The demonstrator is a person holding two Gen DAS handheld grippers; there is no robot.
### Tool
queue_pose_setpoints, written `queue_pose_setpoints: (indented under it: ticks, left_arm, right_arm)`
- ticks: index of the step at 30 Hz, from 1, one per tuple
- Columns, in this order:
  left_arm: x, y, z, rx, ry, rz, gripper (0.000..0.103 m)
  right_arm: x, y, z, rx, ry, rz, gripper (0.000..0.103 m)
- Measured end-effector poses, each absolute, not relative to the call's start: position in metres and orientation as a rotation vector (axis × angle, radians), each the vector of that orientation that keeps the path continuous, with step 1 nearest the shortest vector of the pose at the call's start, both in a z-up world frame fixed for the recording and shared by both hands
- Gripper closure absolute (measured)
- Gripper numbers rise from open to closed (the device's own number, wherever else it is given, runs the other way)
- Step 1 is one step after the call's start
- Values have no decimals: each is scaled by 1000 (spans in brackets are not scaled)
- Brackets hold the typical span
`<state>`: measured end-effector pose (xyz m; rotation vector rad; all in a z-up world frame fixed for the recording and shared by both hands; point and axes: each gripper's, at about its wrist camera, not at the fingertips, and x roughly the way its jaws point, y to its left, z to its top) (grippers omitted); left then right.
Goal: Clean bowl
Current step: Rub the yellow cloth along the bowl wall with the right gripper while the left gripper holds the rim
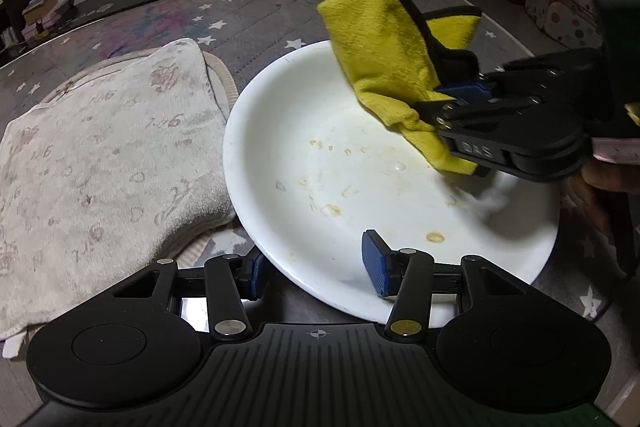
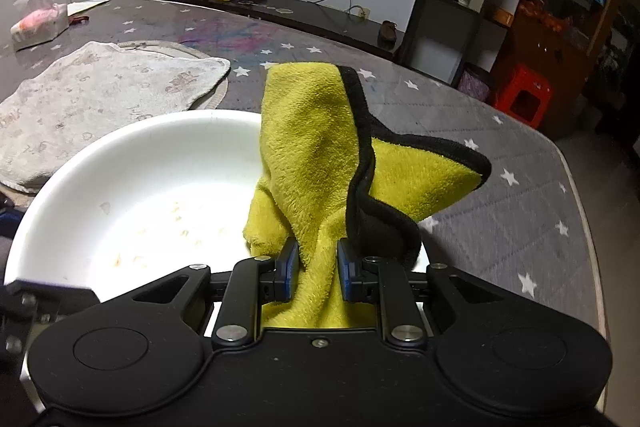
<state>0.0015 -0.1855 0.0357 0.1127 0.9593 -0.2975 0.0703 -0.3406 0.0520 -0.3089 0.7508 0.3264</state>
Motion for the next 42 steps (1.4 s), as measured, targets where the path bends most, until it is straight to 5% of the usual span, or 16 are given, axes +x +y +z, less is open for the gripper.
queue_pose_setpoints:
  ticks: [42]
  left_arm:
    - [15,-188,37,226,949,-292,54]
  right_arm:
    - [36,-351,55,-268,782,330,82]
